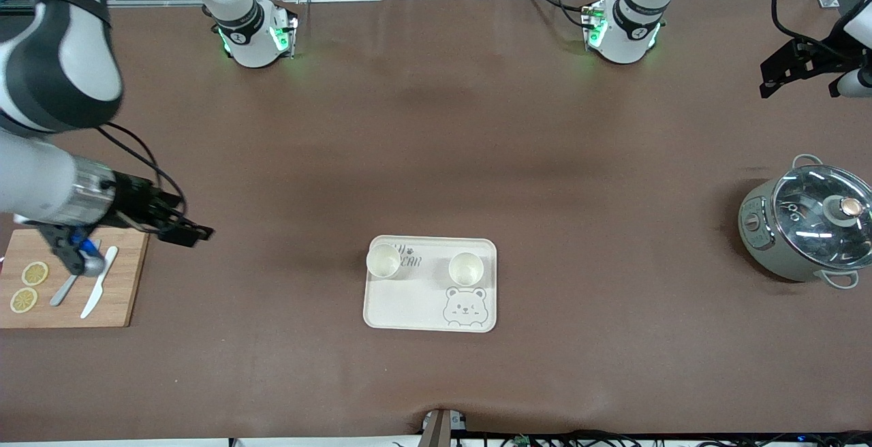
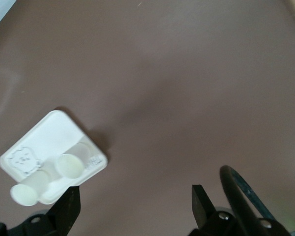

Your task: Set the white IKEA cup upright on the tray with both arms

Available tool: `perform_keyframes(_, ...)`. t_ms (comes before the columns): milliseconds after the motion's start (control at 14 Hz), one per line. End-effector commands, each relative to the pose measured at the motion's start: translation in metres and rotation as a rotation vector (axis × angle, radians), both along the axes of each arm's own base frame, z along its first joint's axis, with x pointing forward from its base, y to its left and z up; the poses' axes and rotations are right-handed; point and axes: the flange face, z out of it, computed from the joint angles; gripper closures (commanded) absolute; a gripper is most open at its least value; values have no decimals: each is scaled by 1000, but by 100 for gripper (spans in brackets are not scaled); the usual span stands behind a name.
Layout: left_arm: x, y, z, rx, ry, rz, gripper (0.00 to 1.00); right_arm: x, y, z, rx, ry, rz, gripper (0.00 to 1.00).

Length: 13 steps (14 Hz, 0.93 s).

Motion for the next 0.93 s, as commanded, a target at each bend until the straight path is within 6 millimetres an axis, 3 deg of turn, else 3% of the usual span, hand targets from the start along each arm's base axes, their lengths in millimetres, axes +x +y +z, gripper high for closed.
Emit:
perform_keyframes(0,6,-2,2,-10,-25,0,0,-24,-48,27,-36,-32,115,0)
perform_keyframes(143,5,-10,-2,-12,-16,-15,0,-46,-85,58,-24,-57,211,0)
perform_keyframes(214,3,-16,-2,-10,-16,-31,0,-59,-93,76,-18,-88,311,0)
perform_keyframes(357,1,-8,-3,-26,-12,-19,0,-78,-100,107,-35,-136,434,0)
perform_keyframes(500,1,-11,-3,-25,-16,-24,0,-93,-99,132,-72,-168,454,0)
perform_keyframes(571,1,-12,-3,-23,-11,-27,0,-103,-96,140,-67,-156,460,0)
perform_keyframes(714,3,-14,-5,-13,-8,-34,0,-104,-100,141,-81,-157,465,0)
perform_keyframes(857,3,-14,-5,-15,-10,-32,0,-102,-98,132,-90,-149,512,0)
